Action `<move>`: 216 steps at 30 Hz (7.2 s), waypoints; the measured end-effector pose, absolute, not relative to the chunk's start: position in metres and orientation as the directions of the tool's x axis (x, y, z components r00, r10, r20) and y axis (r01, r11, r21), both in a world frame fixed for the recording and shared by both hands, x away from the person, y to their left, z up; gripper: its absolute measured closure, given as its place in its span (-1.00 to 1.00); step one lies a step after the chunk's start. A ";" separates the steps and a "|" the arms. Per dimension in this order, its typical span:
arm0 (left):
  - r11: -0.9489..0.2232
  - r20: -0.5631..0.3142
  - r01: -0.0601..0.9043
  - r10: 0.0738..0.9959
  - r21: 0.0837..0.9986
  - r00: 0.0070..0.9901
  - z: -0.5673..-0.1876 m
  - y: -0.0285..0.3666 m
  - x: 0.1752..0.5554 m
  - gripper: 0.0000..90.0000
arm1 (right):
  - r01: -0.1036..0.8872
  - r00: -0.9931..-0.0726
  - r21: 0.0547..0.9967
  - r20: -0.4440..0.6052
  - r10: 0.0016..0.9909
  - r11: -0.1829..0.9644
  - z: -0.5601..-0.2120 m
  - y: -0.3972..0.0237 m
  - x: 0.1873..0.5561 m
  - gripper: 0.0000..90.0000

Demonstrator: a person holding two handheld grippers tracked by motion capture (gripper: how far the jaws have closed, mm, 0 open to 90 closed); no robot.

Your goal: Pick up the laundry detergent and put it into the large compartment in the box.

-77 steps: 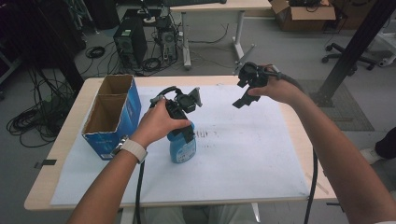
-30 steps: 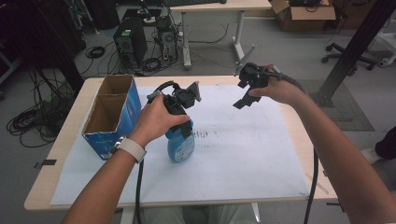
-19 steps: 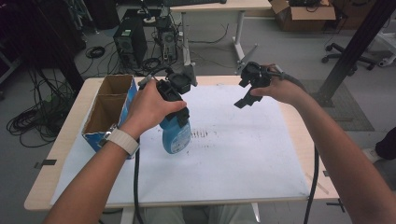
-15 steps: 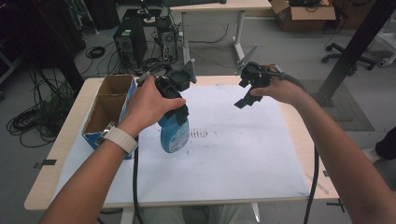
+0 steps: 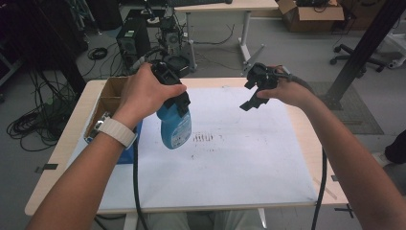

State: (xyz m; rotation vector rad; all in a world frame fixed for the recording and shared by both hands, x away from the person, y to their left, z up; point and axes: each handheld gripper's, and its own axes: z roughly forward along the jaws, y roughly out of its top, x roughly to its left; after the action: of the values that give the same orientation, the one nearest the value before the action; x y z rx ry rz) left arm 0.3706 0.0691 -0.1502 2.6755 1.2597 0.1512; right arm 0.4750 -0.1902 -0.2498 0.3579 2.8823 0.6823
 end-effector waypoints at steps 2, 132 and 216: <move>-0.612 0.018 0.763 0.782 0.209 0.623 -0.143 0.071 0.371 -0.17 | 0.195 -0.959 0.455 -0.097 0.265 0.869 -0.250 -0.190 0.475 -0.81; -0.074 0.077 0.962 0.995 0.264 0.056 -0.236 0.259 0.418 -0.17 | 0.222 -0.948 0.458 -0.103 0.300 0.861 -0.245 -0.201 0.475 -0.81; -0.136 0.134 0.936 0.986 0.324 0.097 -0.203 0.231 0.407 -0.46 | 0.222 -0.953 0.462 -0.083 0.291 0.859 -0.246 -0.207 0.466 -0.81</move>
State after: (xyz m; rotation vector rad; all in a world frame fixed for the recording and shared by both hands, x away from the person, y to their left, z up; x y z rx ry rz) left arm 0.4066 0.2312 -0.2026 2.2052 1.9539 0.4792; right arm 0.4661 -0.2072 -0.2456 0.4000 2.8826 0.6897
